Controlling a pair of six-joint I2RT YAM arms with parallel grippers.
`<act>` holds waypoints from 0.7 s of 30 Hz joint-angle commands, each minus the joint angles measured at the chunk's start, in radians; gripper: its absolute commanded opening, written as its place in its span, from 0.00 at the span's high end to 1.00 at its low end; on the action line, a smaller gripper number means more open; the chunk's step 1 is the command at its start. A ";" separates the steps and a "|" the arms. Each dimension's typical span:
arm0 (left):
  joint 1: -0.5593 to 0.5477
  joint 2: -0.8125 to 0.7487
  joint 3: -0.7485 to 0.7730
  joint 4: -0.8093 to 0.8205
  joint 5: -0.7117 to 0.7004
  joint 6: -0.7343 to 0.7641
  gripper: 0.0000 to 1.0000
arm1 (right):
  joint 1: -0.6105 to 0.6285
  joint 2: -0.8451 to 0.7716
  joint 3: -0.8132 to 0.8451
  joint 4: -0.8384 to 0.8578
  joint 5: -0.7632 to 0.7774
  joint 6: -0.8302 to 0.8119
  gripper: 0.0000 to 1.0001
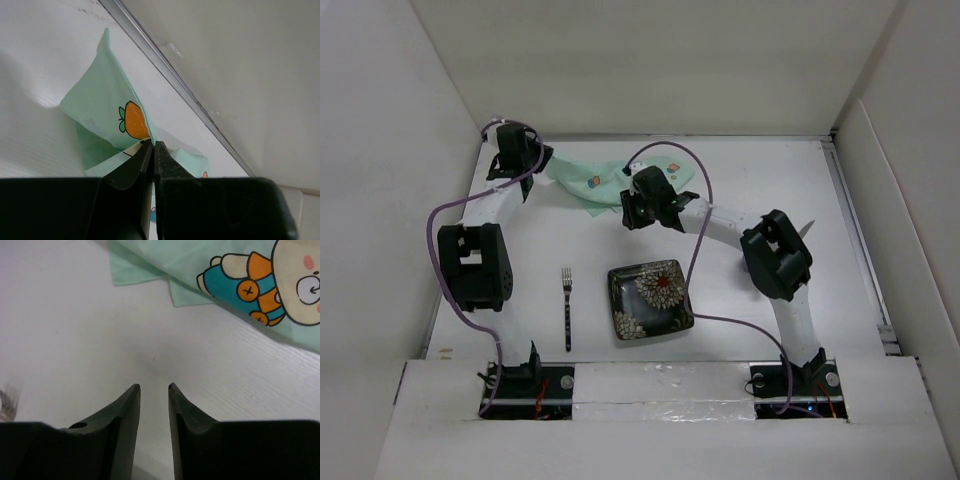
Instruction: Set the dinner table for one person
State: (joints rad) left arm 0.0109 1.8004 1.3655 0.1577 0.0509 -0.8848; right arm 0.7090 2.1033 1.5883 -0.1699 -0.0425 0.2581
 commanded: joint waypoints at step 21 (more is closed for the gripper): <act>0.029 0.057 0.020 0.062 0.041 -0.006 1.00 | 0.032 0.377 0.561 -0.255 0.222 0.017 0.48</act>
State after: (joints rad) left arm 0.0402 1.8538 1.3666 0.1837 0.0788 -0.8944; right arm 0.7231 2.4710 2.0987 -0.4061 0.1543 0.2691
